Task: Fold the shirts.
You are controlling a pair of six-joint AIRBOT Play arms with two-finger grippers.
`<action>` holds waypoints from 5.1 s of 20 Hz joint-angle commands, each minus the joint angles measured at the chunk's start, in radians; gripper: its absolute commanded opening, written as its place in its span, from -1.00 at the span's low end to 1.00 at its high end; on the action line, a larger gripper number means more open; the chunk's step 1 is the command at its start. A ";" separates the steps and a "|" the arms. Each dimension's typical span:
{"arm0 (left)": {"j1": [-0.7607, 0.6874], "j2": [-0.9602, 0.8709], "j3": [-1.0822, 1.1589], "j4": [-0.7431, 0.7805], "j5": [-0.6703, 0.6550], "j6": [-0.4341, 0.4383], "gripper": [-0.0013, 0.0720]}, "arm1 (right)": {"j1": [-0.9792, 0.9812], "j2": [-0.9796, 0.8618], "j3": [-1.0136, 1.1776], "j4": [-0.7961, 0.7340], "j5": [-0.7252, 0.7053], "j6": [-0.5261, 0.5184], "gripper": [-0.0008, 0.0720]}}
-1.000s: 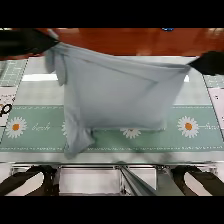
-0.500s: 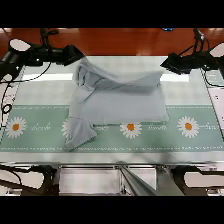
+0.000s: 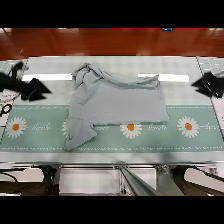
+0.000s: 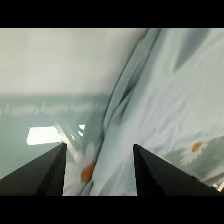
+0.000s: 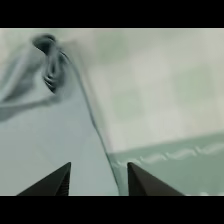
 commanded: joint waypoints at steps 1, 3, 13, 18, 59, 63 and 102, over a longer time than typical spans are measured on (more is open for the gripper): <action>0.096 0.095 -0.255 0.007 -0.026 -0.001 0.42 | -0.130 0.169 -0.252 0.021 -0.027 -0.079 0.16; 0.091 0.116 -0.367 -0.047 0.032 0.041 0.42 | -0.156 0.223 -0.354 0.077 -0.033 -0.121 0.16; -0.128 0.113 -0.522 -0.108 0.113 0.139 0.42 | -0.156 0.265 -0.454 0.181 0.017 -0.177 0.15; -0.254 0.084 -0.521 -0.072 0.164 0.086 0.42 | -0.156 0.265 -0.454 0.181 0.019 -0.184 0.15; -0.218 0.328 0.834 -0.056 0.108 -0.030 -0.92 | 0.330 0.242 0.795 0.164 0.089 -0.051 -0.92; -0.211 0.458 0.908 -0.034 0.125 -0.026 -0.92 | 0.331 0.396 0.879 0.059 0.076 -0.050 -0.91; -0.463 -0.280 0.631 0.182 0.426 0.008 -0.91 | 0.331 -0.274 0.306 0.009 -0.255 -0.008 -0.91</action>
